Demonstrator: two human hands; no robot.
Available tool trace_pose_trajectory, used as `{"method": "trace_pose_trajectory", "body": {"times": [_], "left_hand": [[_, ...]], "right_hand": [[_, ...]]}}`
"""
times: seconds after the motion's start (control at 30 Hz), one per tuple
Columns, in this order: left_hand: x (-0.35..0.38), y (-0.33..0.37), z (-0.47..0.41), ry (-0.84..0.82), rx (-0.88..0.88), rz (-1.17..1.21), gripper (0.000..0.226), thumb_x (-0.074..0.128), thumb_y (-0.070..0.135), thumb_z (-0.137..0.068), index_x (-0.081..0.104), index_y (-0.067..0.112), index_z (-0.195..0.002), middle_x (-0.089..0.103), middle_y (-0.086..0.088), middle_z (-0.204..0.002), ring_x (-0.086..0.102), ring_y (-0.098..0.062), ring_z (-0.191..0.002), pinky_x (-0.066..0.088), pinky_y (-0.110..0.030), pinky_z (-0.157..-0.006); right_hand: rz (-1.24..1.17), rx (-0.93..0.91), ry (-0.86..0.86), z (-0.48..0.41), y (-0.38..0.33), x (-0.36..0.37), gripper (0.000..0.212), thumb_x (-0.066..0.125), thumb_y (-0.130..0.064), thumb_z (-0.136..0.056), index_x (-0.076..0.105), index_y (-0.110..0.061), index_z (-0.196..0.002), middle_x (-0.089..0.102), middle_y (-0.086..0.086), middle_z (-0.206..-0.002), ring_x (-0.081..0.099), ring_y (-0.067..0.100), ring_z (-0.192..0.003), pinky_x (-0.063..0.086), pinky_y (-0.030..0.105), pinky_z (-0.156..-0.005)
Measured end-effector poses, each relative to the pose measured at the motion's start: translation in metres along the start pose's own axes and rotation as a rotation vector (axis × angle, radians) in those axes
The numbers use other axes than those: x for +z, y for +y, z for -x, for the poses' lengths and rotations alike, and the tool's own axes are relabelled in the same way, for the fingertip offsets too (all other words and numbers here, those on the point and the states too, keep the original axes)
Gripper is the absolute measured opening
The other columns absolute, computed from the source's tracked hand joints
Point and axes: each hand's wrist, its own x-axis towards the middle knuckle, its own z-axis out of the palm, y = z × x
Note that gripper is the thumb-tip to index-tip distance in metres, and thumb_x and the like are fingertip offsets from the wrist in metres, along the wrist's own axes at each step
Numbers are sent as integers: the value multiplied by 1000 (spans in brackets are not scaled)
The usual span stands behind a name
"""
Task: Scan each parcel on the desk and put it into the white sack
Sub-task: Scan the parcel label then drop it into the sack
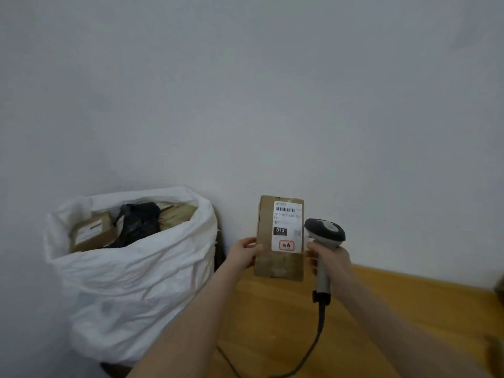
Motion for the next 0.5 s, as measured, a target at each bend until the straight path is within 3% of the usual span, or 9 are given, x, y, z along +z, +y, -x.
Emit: {"method": "trace_pose_trajectory", "body": {"times": [0.13,0.27,0.37,0.5], "left_hand": [[-74,41,-4,164,86,33,48,65,11,-89,47,5,-134,65,-11,-104,65,-19,-83,53,-29,-71],[-155,73,-13,259,169,14,44,62,10,-91,49,7,-133,64,-11,-102,64,-19,-82,51,-23,-63],[-230,90,-28,378,217,-27,45,64,12,-90,53,10,-133,65,-13,-106,64,-24,-91,52,-28,-71],[-341,94,-51,534,211,-130,40,65,15,-88,58,16,-128,67,-14,-113,64,-29,-102,52,-44,-93]], "right_hand": [[20,-39,-100,-9,-16,69,6,65,-6,-87,60,-4,-84,64,10,-76,60,20,-65,50,30,-60],[20,-23,-187,-21,-20,152,7,66,-7,-86,61,-3,-86,66,13,-80,62,22,-67,53,30,-58],[33,15,-210,-30,-10,217,12,69,-9,-84,63,-1,-91,67,13,-81,62,24,-68,55,34,-64],[75,82,-217,-40,14,301,19,71,-11,-84,61,-1,-97,60,13,-87,58,26,-80,56,38,-69]]}}
